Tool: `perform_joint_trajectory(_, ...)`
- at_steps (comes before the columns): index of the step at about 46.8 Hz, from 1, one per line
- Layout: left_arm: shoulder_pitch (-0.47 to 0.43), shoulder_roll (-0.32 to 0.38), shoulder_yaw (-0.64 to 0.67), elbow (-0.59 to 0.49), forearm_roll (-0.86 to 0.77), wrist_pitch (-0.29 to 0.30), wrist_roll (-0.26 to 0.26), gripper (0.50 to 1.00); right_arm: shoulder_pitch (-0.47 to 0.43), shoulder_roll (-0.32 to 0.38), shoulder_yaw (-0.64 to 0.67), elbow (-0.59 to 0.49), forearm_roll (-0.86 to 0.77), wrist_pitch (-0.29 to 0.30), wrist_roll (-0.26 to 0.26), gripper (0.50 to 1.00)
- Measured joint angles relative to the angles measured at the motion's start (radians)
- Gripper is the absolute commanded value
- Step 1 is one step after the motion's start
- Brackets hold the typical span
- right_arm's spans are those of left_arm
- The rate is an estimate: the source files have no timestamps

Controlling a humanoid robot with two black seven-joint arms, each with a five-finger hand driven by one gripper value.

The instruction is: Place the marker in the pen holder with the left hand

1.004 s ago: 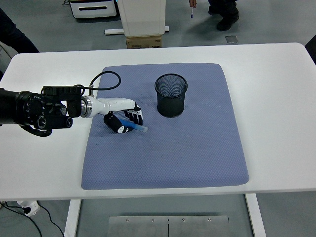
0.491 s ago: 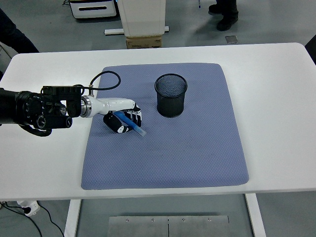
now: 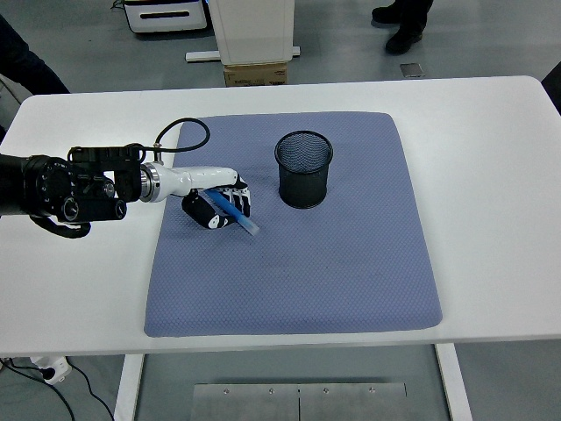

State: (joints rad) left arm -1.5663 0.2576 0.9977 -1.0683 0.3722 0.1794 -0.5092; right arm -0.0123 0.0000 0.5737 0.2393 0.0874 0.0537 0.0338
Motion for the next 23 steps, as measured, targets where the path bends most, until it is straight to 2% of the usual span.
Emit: perform_joint_trajectory(23,-0.023,0.008,-0.021,-0.001,-0.037,-0.006,-0.011,0.5,0.0,0.0,0.0,0.0,0.0,0.0,0.0,1.0)
